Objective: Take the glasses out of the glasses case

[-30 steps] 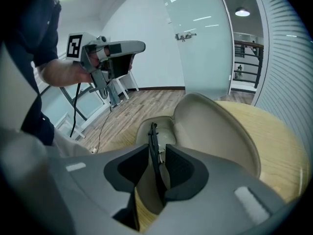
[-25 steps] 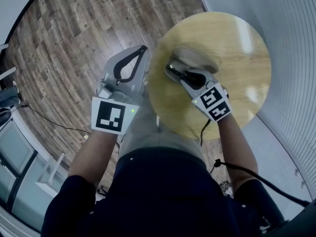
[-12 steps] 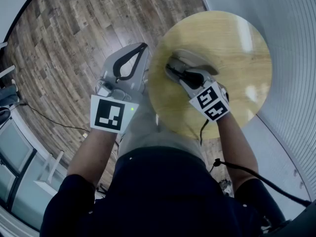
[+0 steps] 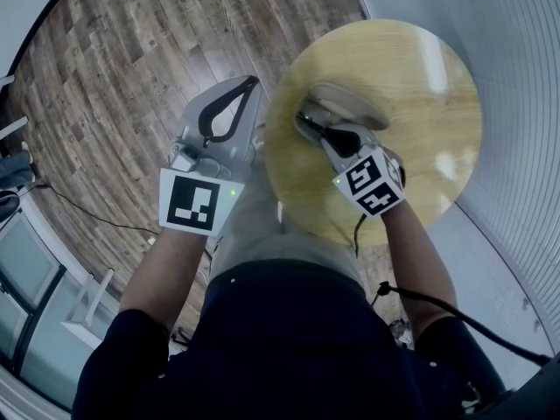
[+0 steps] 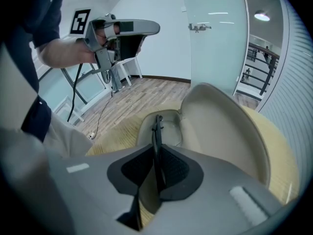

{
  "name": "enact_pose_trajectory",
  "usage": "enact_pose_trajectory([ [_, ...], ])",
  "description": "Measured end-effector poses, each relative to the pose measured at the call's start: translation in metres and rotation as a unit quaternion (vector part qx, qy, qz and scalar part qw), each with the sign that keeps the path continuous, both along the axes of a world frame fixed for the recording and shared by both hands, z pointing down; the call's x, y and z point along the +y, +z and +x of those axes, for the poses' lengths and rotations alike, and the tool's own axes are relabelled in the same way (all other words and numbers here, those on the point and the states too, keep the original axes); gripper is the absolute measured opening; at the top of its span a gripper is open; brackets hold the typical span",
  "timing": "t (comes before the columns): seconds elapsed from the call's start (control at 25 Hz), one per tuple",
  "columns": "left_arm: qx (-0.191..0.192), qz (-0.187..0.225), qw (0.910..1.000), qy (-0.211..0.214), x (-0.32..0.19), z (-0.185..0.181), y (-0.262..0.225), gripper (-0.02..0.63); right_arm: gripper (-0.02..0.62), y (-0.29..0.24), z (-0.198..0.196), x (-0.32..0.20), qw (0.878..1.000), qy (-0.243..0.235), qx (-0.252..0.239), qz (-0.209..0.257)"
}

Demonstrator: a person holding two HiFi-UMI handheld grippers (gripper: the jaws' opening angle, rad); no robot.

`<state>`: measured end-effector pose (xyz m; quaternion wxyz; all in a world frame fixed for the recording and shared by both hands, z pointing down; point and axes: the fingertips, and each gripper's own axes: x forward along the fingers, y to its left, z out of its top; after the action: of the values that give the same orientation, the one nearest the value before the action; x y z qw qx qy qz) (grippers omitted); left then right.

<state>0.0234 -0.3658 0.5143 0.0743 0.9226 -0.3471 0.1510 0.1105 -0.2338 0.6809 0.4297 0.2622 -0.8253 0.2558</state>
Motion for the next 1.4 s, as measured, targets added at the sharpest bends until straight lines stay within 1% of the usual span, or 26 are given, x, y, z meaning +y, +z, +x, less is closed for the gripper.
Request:
enact_pose_trajectory([
  [0.2,0.006,0.008,0.9999,0.005,0.001,-0.001,-0.009,0.006,0.051,-0.008,-0.002,-0.006,1.000,0.011,-0.001,0.007],
  [0.64,0.003,0.022,0.9995,0.020,0.005,0.004,-0.021,0.006,0.049,-0.023,0.008,-0.012,0.998,0.041,0.006,0.044],
  [1.12,0.017,0.048,0.9980,0.039,0.010,0.013,-0.063,0.006,0.049,-0.061,0.011,-0.020,0.995,0.063,0.012,0.075],
  [1.4,0.020,0.065,0.9966,0.047,0.014,0.013,-0.084,0.006,0.049,-0.088,0.019,-0.021,0.991,0.082,0.013,0.102],
])
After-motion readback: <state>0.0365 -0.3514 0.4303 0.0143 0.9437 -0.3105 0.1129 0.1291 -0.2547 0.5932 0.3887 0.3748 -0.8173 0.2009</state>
